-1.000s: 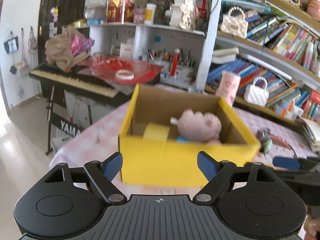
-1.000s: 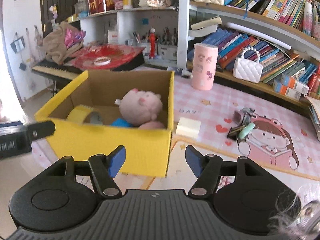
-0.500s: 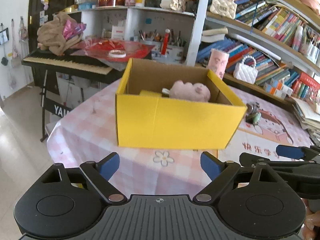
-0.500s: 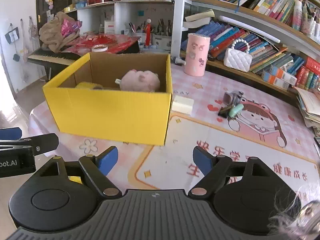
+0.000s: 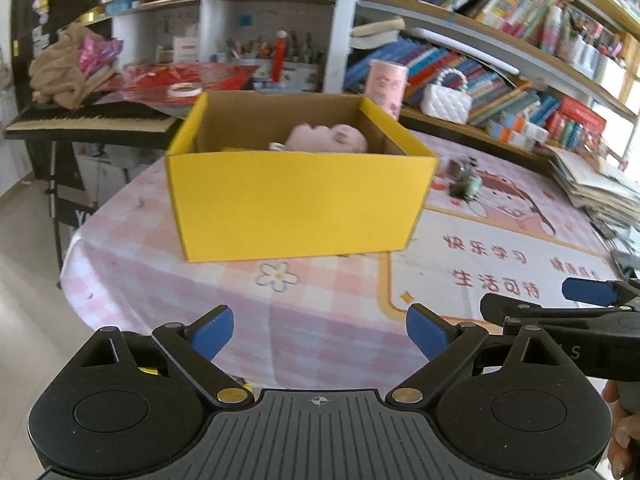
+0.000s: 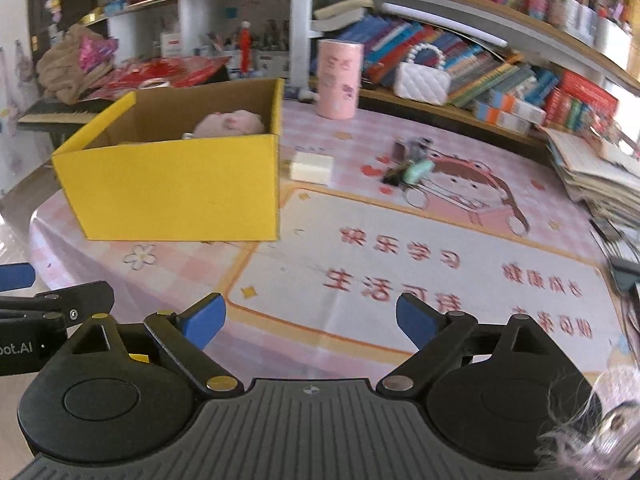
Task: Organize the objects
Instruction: 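Withdraw both open tools from the yellow box toward the table, then move the open left tool toward the white charger on the table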
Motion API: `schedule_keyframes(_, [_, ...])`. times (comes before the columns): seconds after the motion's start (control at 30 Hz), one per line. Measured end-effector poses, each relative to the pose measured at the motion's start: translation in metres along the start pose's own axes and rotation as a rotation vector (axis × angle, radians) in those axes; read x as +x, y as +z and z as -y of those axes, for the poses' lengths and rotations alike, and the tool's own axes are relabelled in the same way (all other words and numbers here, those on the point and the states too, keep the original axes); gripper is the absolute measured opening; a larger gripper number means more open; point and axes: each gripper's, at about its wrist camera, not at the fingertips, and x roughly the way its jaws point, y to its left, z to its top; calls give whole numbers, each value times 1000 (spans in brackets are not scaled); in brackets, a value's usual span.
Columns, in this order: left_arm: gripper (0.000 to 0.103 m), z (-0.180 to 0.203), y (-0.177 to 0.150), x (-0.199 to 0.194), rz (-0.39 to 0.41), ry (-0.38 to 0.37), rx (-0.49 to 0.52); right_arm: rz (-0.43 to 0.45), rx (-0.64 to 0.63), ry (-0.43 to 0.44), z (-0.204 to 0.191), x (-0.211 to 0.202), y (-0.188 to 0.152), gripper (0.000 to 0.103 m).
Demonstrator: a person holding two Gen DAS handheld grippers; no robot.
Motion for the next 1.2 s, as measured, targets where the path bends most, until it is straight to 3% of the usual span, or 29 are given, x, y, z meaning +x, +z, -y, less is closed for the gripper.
schedule_keyframes(0.63, [95, 70, 2, 20, -58, -181, 152, -43, 176, -200, 69, -27, -37, 95])
schedule_keyframes(1.2, [95, 124, 23, 57, -81, -192, 188, -79, 190, -201, 125, -4, -23, 95])
